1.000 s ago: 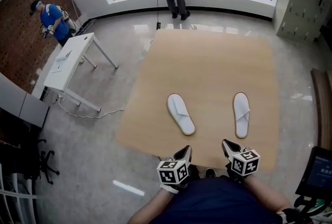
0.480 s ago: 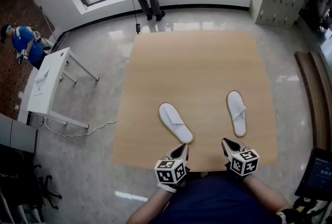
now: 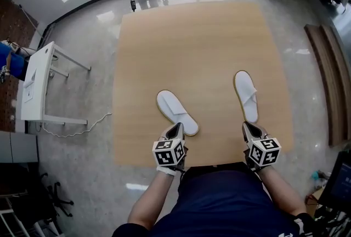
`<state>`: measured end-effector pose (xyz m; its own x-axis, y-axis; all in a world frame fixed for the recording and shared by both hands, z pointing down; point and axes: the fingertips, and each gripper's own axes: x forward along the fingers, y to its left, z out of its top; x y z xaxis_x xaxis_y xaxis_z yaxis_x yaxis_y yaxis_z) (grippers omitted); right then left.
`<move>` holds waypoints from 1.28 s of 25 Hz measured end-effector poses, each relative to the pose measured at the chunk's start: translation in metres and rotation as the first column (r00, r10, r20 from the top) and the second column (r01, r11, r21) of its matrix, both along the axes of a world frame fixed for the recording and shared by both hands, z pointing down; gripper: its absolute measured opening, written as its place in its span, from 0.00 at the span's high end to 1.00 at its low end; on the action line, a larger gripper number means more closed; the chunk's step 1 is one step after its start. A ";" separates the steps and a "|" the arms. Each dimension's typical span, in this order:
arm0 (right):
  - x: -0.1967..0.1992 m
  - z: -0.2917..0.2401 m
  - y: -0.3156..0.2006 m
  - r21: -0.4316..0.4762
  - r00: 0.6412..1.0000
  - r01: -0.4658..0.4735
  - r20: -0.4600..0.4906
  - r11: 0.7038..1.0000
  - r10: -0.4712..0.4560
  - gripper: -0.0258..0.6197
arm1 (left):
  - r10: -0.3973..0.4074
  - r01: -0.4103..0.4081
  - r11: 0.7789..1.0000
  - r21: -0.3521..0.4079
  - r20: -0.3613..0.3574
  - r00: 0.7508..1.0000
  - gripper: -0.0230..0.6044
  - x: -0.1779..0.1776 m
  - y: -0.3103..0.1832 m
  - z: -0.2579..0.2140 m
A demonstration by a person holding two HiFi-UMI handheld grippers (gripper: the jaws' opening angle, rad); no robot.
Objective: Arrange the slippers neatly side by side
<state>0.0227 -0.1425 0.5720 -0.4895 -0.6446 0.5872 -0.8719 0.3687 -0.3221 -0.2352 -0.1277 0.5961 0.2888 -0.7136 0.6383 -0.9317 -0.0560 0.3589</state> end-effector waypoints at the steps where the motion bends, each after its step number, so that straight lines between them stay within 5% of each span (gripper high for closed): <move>1: 0.006 -0.001 -0.009 0.011 1.000 -0.013 0.001 1.000 0.013 0.95 | -0.014 0.014 1.000 -0.003 0.015 1.000 0.96 -0.004 -0.007 0.002; 7: 0.017 0.000 -0.045 0.052 0.998 -0.058 -0.009 0.997 0.058 0.95 | -0.071 0.071 0.997 0.001 0.077 0.995 0.96 -0.034 -0.040 0.009; 17: 0.033 0.038 -0.100 0.087 0.987 0.041 -0.158 0.995 -0.026 0.95 | -0.140 0.154 0.982 -0.113 0.126 0.982 0.96 -0.049 -0.058 0.055; 32: 0.023 0.083 -0.120 0.032 0.936 0.166 -0.319 0.986 -0.147 0.95 | -0.080 0.114 0.976 -0.187 0.181 0.980 0.96 -0.057 -0.055 0.071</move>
